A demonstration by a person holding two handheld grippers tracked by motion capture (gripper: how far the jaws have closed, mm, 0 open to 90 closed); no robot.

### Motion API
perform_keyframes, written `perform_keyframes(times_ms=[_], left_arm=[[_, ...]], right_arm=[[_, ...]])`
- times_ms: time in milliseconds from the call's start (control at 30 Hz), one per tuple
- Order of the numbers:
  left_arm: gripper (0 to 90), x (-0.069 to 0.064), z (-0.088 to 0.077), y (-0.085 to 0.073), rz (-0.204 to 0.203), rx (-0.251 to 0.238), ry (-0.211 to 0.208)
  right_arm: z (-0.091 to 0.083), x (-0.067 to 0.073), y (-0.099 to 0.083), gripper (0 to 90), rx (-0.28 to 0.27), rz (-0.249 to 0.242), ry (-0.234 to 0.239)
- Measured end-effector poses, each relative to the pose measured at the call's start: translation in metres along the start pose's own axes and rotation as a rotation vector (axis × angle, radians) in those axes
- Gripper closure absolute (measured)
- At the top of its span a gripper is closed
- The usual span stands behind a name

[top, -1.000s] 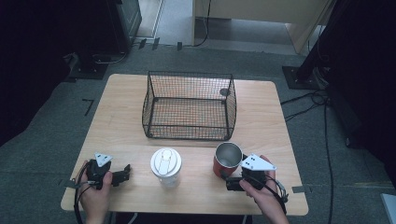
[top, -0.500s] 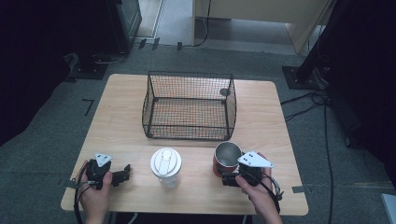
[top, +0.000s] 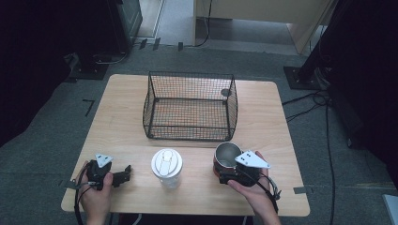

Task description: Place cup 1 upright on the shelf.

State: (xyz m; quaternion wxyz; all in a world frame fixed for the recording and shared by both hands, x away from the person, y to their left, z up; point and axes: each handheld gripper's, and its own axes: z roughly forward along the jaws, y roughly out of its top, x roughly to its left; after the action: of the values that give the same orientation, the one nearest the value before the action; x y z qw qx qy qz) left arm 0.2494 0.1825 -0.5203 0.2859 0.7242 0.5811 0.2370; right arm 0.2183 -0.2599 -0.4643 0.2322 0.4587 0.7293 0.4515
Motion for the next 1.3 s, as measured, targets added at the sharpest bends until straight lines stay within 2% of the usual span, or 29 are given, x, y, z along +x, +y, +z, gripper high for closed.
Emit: perform_keyframes(times_ms=[467,900,1300], left_arm=[[0.2,-0.002,0.003,0.004,0.002,0.000,-0.004],[0.2,-0.002,0.004,0.004,0.001,0.000,-0.002],[0.2,-0.002,0.004,0.004,0.001,0.000,-0.002]], right_arm=[[0.004,0.002,0.003,6.9,-0.004,-0.020,-0.003],[0.004,0.007,0.002,7.2,-0.016,-0.011,-0.042],[-0.001,0.015,0.021,7.3,-0.075,-0.019,-0.039]])
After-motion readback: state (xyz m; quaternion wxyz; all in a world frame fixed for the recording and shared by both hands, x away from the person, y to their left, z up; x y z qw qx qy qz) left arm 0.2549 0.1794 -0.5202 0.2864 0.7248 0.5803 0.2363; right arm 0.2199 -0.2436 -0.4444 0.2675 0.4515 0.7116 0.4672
